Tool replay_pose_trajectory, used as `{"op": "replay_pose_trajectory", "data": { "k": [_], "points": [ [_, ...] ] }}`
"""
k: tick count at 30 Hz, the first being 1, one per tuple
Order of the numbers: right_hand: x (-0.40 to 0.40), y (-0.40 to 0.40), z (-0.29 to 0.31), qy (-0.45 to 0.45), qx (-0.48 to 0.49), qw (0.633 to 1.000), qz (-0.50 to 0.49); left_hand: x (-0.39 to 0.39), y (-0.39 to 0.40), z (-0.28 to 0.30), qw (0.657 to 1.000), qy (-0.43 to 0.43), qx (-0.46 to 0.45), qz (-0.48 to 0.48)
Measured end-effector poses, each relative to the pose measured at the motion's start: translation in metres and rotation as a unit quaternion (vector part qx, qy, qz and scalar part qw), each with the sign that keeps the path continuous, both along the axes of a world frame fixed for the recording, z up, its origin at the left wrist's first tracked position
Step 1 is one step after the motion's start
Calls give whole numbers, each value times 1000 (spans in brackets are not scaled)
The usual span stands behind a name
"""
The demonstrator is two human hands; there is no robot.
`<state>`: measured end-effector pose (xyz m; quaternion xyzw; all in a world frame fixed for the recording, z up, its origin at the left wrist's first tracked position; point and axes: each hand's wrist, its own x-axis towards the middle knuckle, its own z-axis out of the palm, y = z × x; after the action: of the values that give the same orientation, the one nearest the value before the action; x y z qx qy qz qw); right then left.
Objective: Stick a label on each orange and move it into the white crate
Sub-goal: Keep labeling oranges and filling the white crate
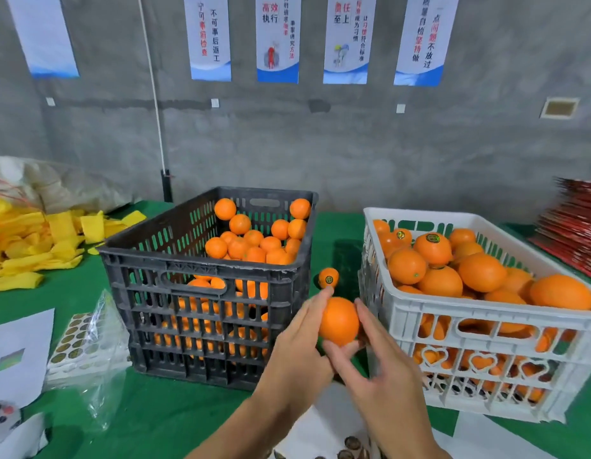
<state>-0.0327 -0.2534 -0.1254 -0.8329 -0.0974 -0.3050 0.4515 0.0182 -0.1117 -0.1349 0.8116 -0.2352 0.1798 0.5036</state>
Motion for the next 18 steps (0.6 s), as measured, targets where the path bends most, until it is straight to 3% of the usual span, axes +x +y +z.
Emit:
{"op": "replay_pose_trajectory", "data": {
  "k": [4, 9, 14, 16, 18],
  "points": [
    [30, -29, 82, -102, -63, 989, -89, 29, -51, 84, 997, -71, -23, 3],
    [80, -86, 139, -143, -136, 957, -214, 71, -111, 167, 994, -60, 80, -51],
    [107, -97, 148, -161, -214, 940, -211, 114, -96, 193, 965, -82, 248, 16],
    [117, -74, 145, -178, -209, 945, -178, 132, -63, 193, 965, -65, 247, 60],
    [128, -40, 145, -147, -158, 973, -87, 145, -23, 189, 979, -39, 187, 66]
  ]
}}
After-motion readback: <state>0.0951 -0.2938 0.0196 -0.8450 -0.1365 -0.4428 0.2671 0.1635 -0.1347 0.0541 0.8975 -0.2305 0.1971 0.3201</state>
